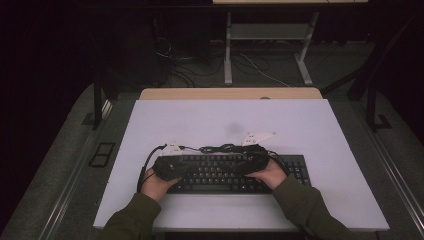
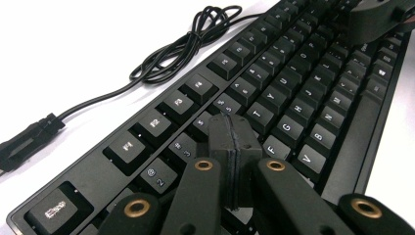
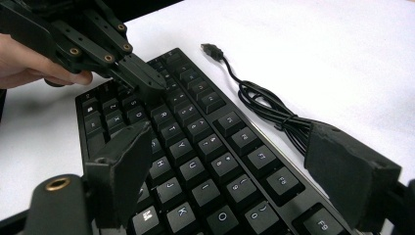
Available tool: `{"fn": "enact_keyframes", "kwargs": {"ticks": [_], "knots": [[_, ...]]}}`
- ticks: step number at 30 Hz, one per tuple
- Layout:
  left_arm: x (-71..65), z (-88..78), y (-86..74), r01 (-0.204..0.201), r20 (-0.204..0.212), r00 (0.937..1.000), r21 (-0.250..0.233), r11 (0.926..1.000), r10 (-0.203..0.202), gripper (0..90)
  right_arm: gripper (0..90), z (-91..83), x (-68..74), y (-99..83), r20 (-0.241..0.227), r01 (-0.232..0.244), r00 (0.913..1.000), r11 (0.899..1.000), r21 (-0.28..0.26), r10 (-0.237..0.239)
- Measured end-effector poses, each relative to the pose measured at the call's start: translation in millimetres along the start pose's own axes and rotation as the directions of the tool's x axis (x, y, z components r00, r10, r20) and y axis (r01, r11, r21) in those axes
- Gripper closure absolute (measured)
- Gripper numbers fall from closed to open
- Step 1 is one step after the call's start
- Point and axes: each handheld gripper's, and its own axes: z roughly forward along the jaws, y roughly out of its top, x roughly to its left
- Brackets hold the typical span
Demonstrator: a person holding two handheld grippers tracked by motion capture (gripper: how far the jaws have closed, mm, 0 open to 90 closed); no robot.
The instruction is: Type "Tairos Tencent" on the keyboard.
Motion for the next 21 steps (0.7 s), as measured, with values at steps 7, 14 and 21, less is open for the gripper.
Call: {"fn": "enact_keyframes", "kwargs": {"ticks": [7, 14, 21], "knots": [[1.1, 1.8, -1.8, 0.003, -0.004, 1.0000, 0.001, 1.0000, -0.003, 89.0, 17.5, -1.4, 0.1, 0.7, 0.001, 0.000, 1.0000, 1.000, -0.005, 0.000], [1.4, -2.3, -0.2, 0.002, -0.003, 1.0000, -0.013, 0.9999, -0.002, 89.0, 17.5, -1.9, -1.4, 0.6, 0.005, -0.002, 1.0000, 1.000, -0.006, 0.002], [0.5, -6.0, 1.3, 0.004, 0.001, 1.0000, -0.028, 0.9996, -0.004, 88.9, 17.5, -3.3, -1.3, 1.3, 0.007, -0.003, 1.0000, 1.000, -0.011, 0.003]]}}
